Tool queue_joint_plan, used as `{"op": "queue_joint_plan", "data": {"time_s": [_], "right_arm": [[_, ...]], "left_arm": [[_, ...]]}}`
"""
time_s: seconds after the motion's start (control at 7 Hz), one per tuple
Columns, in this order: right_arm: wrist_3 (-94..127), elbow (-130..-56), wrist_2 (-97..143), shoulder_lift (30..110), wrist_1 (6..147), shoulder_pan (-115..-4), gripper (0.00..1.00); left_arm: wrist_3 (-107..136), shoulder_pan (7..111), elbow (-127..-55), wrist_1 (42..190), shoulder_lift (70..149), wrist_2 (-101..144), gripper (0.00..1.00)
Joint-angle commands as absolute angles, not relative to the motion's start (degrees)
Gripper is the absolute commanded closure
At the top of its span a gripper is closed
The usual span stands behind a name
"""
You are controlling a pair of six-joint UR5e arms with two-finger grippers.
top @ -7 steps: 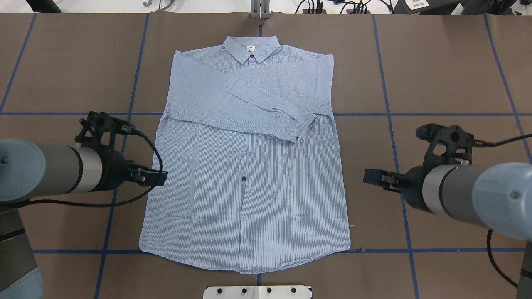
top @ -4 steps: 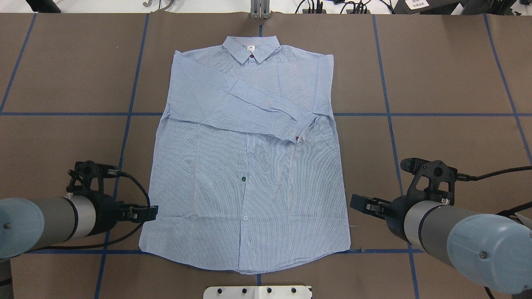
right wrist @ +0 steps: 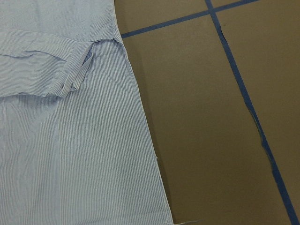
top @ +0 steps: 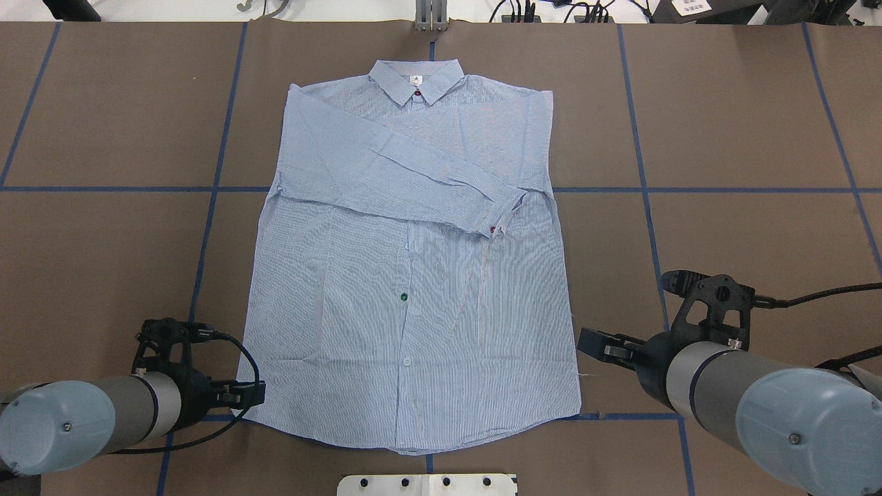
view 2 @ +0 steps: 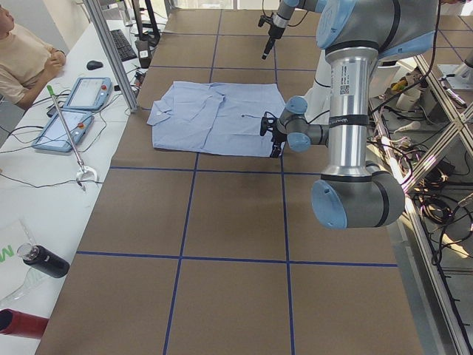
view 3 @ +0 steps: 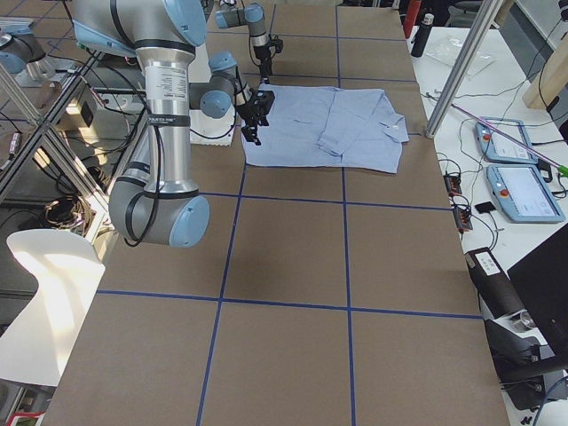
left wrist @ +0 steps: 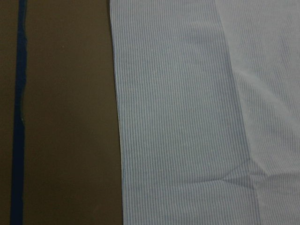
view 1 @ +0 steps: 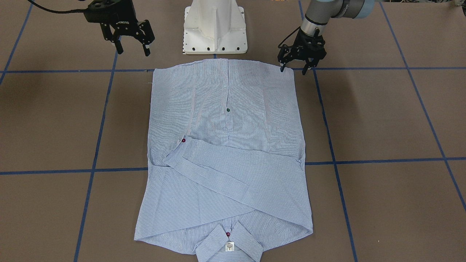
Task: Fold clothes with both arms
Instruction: 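Lower both grippers down to the table at the hem corners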
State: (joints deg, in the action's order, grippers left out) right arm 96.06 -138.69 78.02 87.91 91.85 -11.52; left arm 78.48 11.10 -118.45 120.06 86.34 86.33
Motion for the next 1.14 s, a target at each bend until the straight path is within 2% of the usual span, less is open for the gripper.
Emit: {"op": "queue_joint_plan", "data": {"time_s": [0.0,0.14,0.29,1.0], "right_arm": [[96.06,-138.69,77.78,87.98,91.85,-11.34,0.0],[96.06,-138.69,77.78,87.98,91.85,-11.34,0.0],[96.06,-138.69,77.78,87.98,91.85,-11.34,0.0],[96.68,-138.6,77.34,87.98,91.85,-10.28,0.0]], "left_arm": [[80.84,9.94,-118.04,120.06,86.4,86.31,0.26],[81.64,9.76,-118.12,120.06,86.4,86.31,0.44],[81.65,9.76,-118.12,120.06,86.4,86.4,0.47],[81.56,8.26,-117.43,119.79,86.4,86.4,0.47]]}}
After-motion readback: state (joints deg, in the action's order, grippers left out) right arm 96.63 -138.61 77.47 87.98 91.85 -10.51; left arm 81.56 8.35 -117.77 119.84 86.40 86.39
